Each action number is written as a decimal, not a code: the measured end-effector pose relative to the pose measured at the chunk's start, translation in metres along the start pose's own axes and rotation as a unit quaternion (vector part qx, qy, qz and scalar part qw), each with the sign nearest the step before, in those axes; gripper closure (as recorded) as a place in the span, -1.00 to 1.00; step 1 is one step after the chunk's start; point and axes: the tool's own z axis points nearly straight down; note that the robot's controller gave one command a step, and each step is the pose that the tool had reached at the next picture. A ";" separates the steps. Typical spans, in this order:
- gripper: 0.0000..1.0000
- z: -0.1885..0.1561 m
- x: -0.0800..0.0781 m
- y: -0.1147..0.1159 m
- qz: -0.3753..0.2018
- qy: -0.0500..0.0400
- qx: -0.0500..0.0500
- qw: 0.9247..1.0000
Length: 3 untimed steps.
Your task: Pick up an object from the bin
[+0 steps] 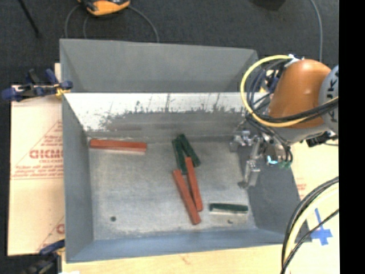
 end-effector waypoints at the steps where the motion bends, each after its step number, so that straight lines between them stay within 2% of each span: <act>1: -1.00 -0.005 -0.002 0.000 -0.002 -0.004 0.001 1.000; 2: -1.00 0.052 0.048 0.007 -0.044 -0.005 0.001 0.999; 3: -1.00 0.070 0.071 0.014 -0.046 -0.001 -0.001 0.999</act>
Offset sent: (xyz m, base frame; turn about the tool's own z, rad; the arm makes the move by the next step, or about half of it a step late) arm -0.0761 0.0127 -0.0845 -0.1335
